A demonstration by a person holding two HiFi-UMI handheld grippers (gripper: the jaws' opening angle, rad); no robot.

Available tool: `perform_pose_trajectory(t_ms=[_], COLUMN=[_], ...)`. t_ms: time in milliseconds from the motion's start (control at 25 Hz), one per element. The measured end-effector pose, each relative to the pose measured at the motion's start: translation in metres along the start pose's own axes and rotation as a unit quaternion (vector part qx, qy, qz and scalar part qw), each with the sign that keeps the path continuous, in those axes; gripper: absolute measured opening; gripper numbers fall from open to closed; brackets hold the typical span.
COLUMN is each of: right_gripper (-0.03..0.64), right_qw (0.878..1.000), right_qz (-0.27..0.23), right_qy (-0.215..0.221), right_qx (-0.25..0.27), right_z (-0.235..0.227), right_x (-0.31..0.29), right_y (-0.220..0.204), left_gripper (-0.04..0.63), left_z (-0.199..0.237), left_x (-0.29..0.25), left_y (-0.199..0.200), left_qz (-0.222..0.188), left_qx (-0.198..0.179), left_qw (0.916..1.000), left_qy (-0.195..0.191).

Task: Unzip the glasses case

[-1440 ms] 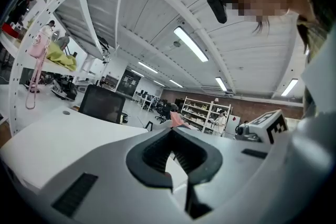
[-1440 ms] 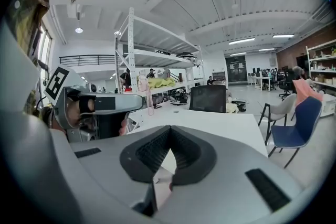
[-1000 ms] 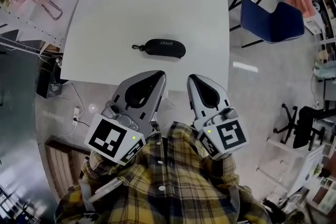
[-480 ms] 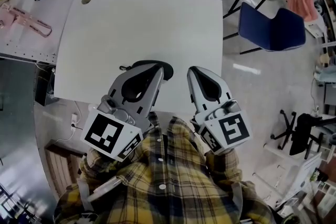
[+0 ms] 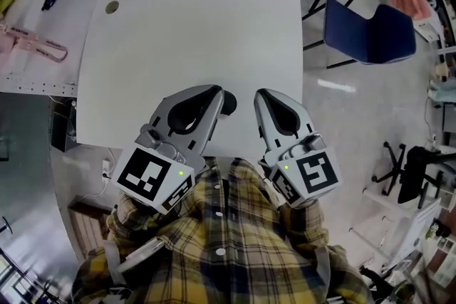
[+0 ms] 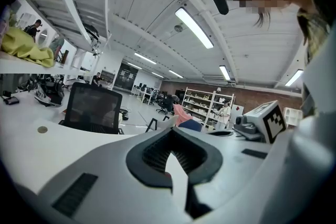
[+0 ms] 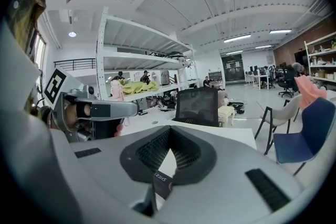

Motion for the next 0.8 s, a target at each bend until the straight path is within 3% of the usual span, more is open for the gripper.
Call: perform_pose_trajectory(t_ms=[400,560,680,800], right_gripper=[-0.001,-0.001,0.000,-0.002], right_qw=[0.998,0.997,0.996,0.994], right_qz=[0.040,0.059,0.073,0.093], right_qy=[-0.021,-0.023,-0.021,-0.022], right_qx=[-0.038,-0.046,-0.050,-0.061], right_z=[-0.008,-0.009,-0.009,-0.009], right_x=[-0.004,-0.010,-0.014,-0.014], right_y=[-0.039,-0.058,-0.071,-0.087], left_gripper=[0.008,0.008,0.025,0.077], left_z=[0.026,0.031,0.033,0.033], left_x=[-0.013,-0.019,-0.026,-0.032], left_y=[-0.037,-0.059,-0.078,-0.101], left_qz=[0.068,0.102,0.137,0.184], left_qx=[-0.016,-0.038,-0.067,-0.094], left_qw=[0.9975,0.9937,0.9873,0.9759], left_qy=[-0.012,-0.025,-0.042,-0.069])
Point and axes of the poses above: the fingertips, and each gripper's own axes: x backward along the fingers, z to its left, y out of its top, the point moved 1 cm from there along x, backward along the fingers, and after that the axes turned 1 degree about z, right-handed, at the moved point
